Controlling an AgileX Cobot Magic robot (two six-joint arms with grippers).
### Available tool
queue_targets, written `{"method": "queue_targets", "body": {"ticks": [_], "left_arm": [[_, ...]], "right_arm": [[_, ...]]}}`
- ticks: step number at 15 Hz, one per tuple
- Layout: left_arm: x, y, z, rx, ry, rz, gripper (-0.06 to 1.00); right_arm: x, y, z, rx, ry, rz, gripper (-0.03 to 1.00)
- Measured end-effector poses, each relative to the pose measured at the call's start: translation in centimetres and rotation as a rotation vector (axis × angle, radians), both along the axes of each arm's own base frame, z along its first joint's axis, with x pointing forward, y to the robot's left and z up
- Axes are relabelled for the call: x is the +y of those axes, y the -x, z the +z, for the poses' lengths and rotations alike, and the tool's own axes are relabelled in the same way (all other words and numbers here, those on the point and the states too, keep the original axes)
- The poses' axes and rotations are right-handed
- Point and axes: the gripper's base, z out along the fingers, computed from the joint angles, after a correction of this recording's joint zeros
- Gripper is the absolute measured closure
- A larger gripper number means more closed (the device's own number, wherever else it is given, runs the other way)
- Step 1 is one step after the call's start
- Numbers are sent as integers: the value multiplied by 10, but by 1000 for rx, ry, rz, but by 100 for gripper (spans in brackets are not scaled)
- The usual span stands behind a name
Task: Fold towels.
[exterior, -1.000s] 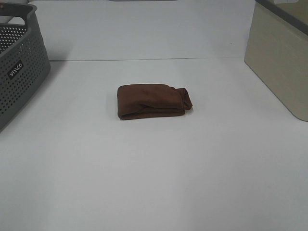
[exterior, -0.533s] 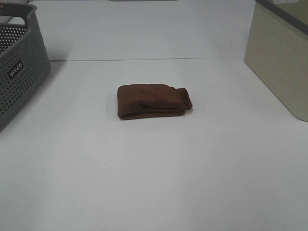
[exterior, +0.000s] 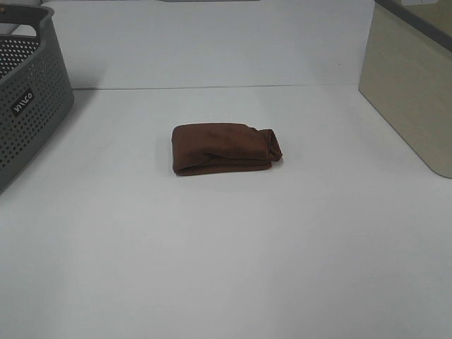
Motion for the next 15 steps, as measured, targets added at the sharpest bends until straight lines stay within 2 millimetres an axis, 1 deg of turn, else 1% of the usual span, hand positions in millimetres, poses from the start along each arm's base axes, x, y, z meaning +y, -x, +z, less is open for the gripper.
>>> {"method": "queue_targets", "body": {"ticks": [15], "left_arm": [[0, 0, 0, 0, 0, -1, 20]], "right_arm": [[0, 0, 0, -1, 0, 0, 15]]}}
